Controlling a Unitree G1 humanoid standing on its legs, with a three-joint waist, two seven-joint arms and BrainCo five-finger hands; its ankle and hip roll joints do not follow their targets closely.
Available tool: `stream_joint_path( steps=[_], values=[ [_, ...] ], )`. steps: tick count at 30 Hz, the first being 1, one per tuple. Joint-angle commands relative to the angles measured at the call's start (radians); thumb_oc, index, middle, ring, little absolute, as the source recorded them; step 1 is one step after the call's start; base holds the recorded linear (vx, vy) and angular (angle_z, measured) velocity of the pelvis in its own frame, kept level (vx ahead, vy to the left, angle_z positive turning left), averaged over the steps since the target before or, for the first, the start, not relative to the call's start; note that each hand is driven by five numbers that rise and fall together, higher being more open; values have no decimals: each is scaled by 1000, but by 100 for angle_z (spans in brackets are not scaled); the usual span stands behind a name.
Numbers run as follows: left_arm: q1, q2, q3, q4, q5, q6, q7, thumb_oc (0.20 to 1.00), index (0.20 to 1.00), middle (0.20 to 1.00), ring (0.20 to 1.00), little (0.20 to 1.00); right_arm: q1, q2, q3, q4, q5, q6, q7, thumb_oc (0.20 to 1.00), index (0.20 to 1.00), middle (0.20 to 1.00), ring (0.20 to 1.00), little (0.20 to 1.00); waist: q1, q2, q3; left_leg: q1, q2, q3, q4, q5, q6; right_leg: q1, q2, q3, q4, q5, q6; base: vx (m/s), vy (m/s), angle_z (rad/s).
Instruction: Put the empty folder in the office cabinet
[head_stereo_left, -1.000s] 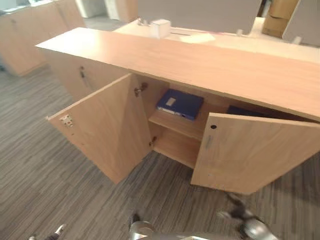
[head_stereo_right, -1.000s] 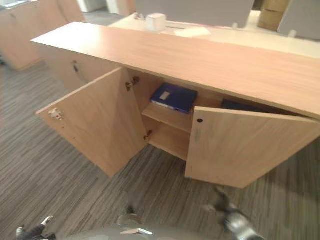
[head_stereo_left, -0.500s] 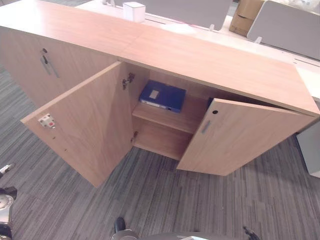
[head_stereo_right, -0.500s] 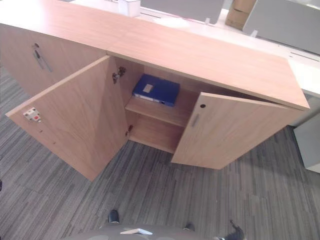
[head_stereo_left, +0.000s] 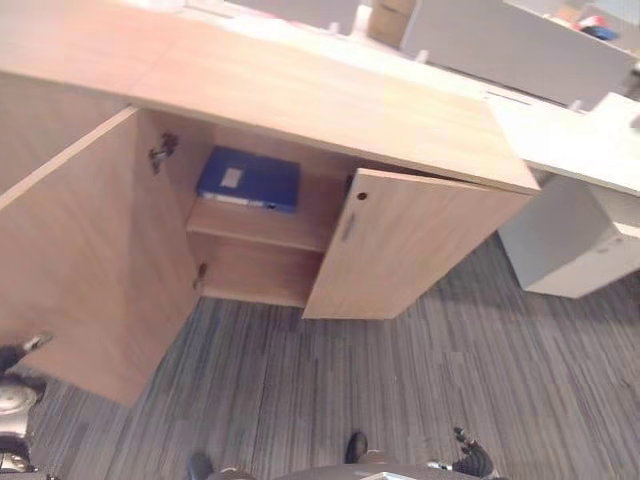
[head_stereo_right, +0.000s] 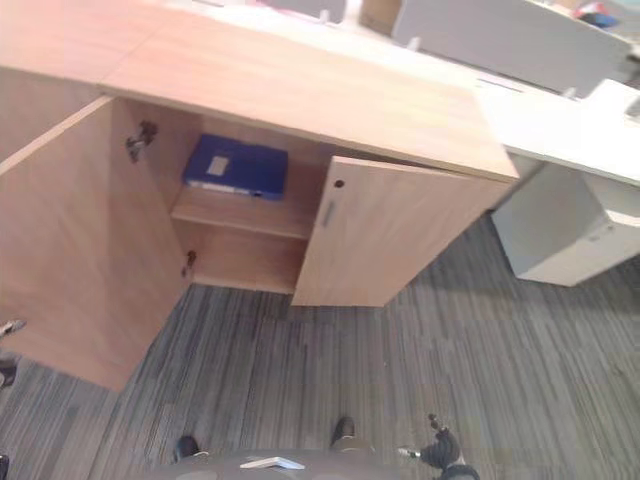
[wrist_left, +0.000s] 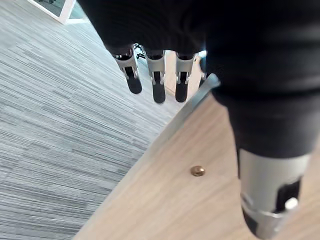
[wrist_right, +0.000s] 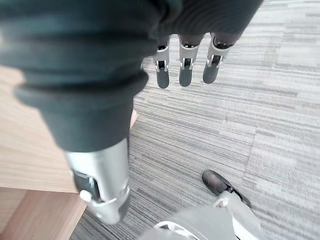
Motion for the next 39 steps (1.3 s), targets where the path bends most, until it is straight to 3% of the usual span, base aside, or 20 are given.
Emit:
stream_joint_path(
  steps=[1, 5, 8, 10, 11, 20, 26, 30, 35, 39],
  values=[
    [-72, 57, -64, 7, 92, -54, -19, 1000, 1000, 1000, 1000, 1000, -74, -50, -27, 30, 43, -23, -7, 1000, 1000, 1000, 1000, 1000, -12, 49, -57, 28, -4, -21, 4, -114, 44, -68, -64, 62, -28, 125, 68, 32, 19, -18],
    [-71, -12, -111, -35, 73, -69, -54, 1000, 1000, 1000, 1000, 1000, -66, -52, -33, 32, 30, -22, -11, 1000, 1000, 1000, 1000, 1000, -37, 59, -70, 52, -13, 3, 4, -126, 49, -78, -64, 95, -29, 129, 68, 54, 35, -3],
    [-70, -13, -111, -36, 73, -69, -54, 1000, 1000, 1000, 1000, 1000, -65, -52, -34, 32, 30, -22, -11, 1000, 1000, 1000, 1000, 1000, -37, 59, -71, 52, -13, 3, 4, -127, 49, -78, -64, 96, -29, 129, 68, 34, 18, -11],
    [-71, -184, -180, -91, 18, -77, -71, 1000, 1000, 1000, 1000, 1000, -60, -51, -45, 44, 1, -12, -19, 1000, 1000, 1000, 1000, 1000, -57, 81, -82, 66, -18, 5, 4, -132, 50, -78, -69, 105, -32, 111, 68, 110, 41, -16],
    [-73, -224, -201, -93, 10, -77, -76, 1000, 1000, 1000, 1000, 1000, -60, -51, -45, 45, -7, -9, -20, 1000, 1000, 1000, 1000, 1000, -64, 87, -86, 69, -20, 5, 4, -134, 50, -78, -69, 107, -32, 107, 68, 85, -7, -5],
    [-99, -495, -335, -45, -22, -61, -76, 1000, 1000, 1000, 1000, 1000, -86, -50, -39, 56, -51, 4, -59, 1000, 1000, 1000, 1000, 1000, -123, 142, -111, 76, -11, 19, 4, -132, 46, -92, -56, 134, -41, 71, 68, 61, -32, -11],
    [-155, -504, -365, -44, -39, -60, -68, 1000, 1000, 1000, 1000, 1000, -86, -73, -32, 34, -62, 3, -69, 1000, 1000, 1000, 1000, 1000, -163, 178, -120, 73, 7, 40, 4, -117, 32, -114, -30, 166, -43, 54, 61, 47, -52, -27],
    [-201, -458, -305, -20, -93, -64, -30, 1000, 1000, 1000, 1000, 1000, -72, -92, -34, 24, -67, 0, -72, 1000, 1000, 1000, 1000, 1000, -179, 204, -132, 75, 30, 51, 4, -103, 13, -116, -10, 174, -46, 37, 53, 62, -89, -21],
    [-223, -361, -215, -2, -131, -69, 27, 1000, 1000, 1000, 1000, 1000, -59, -113, -46, 39, -63, -9, -82, 1000, 1000, 1000, 1000, 1000, -175, 250, -133, 62, 77, 43, 4, -61, -19, -98, 24, 158, -44, -5, 33, 51, -118, -10],
    [-188, -355, -201, -3, -136, -64, 8, 1000, 1000, 1000, 1000, 1000, -63, -127, -52, 52, -63, -7, -83, 1000, 1000, 1000, 1000, 1000, -161, 287, -126, 45, 121, 30, 4, -11, -47, -77, 54, 134, -40, -44, 10, 29, -170, 11]
  ],
)
